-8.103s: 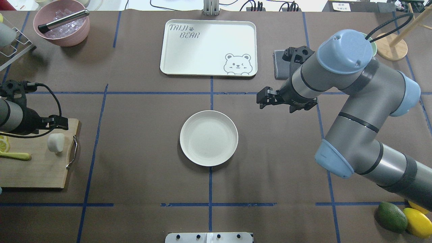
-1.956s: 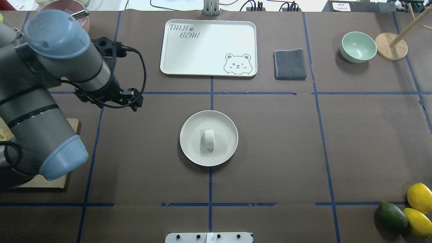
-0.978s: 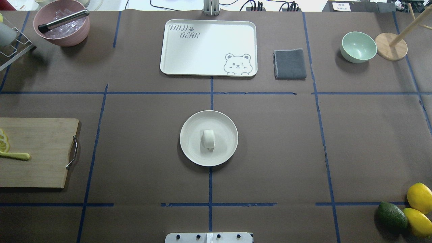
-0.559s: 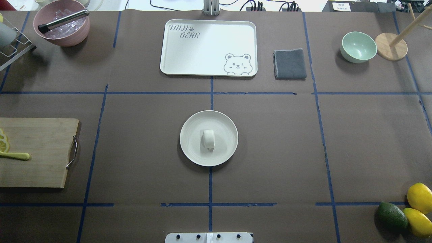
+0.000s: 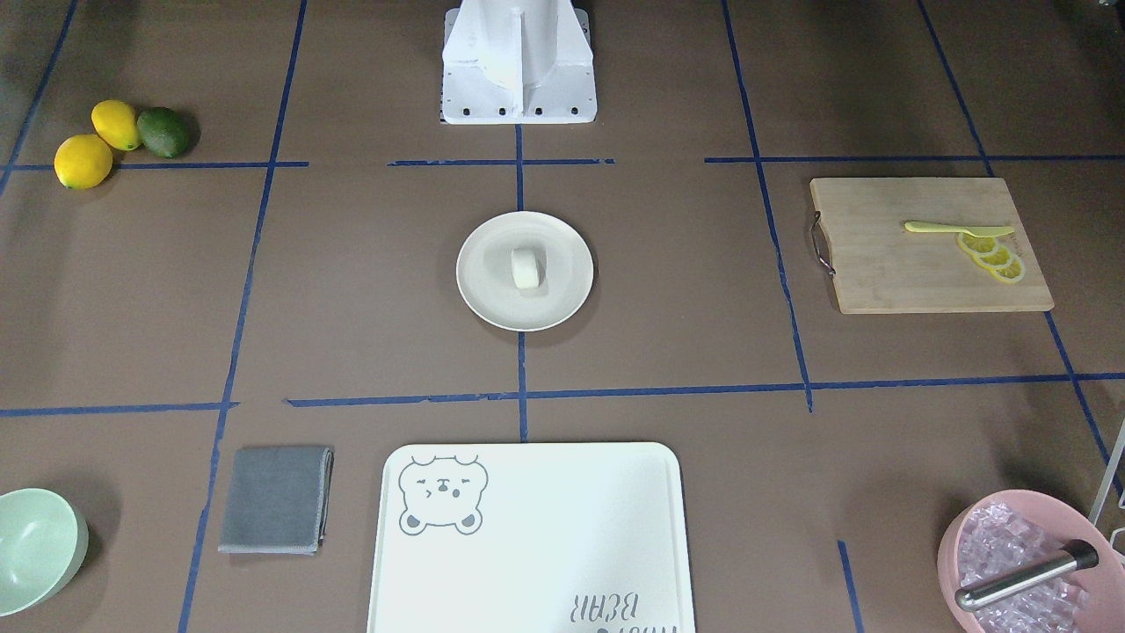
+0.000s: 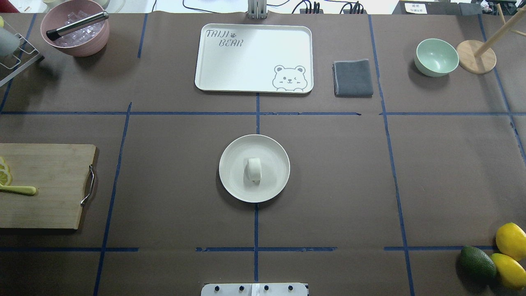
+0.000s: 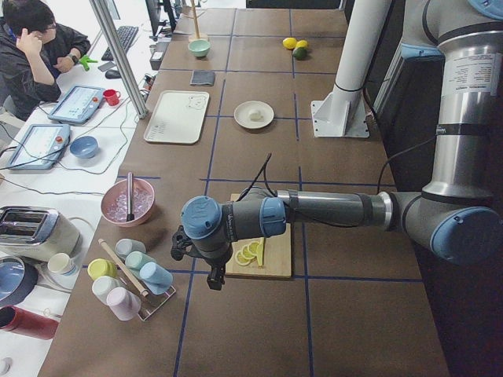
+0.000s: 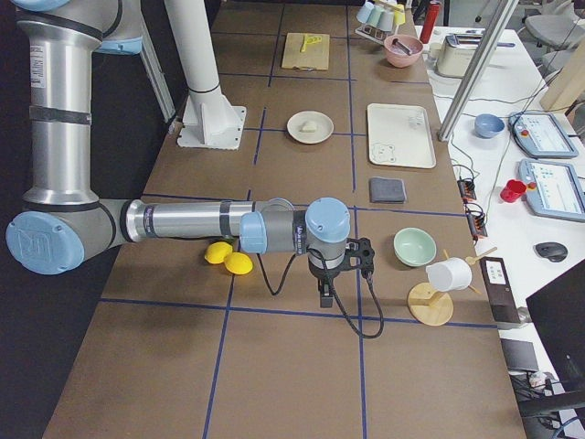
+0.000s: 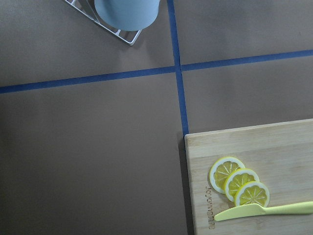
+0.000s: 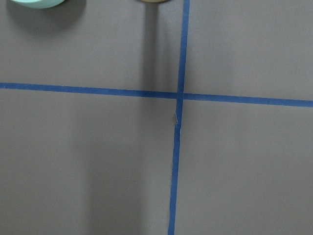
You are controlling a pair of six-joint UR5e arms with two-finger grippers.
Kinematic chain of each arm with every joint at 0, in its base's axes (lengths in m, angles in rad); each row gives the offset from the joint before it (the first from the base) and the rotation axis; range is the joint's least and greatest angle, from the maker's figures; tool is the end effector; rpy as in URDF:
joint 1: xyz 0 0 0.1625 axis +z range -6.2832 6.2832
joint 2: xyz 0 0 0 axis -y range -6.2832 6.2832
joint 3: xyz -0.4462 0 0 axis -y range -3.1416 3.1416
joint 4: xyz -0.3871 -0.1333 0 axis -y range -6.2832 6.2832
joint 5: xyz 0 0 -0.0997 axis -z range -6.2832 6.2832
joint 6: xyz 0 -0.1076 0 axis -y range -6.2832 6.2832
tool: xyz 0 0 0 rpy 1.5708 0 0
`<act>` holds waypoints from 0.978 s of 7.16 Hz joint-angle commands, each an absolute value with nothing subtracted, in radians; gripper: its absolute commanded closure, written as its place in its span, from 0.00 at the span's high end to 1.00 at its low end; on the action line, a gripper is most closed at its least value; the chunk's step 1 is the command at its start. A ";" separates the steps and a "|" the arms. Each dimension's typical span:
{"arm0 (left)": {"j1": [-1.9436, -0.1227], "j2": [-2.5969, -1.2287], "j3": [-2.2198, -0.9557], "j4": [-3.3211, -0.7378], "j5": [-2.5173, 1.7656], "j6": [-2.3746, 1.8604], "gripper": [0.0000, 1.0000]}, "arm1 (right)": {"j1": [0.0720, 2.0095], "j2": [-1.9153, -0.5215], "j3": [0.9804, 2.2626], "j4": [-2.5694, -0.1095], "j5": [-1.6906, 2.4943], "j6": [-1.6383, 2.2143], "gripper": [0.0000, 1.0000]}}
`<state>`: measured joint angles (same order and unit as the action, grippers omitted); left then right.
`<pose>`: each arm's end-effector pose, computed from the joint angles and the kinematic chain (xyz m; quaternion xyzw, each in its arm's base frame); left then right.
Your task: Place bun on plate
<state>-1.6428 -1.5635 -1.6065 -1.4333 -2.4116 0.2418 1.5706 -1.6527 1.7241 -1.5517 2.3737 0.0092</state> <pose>-0.0872 -0.4699 0.6799 0.0145 0.4103 0.0551 0.9102 0.0558 -0.4557 0.6450 0.0398 -0.3905 -0.0135 0.9196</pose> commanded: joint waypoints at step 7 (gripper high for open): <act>-1.635 -1.529 -1.600 -1.563 -2.344 0.149 1.00 | 1.572 -1.654 1.723 -1.549 2.375 0.009 0.99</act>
<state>-1.6361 -1.5312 -1.6015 -1.5342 -2.3619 0.1471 1.5715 -1.6534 1.7234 -1.5494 2.3741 0.0092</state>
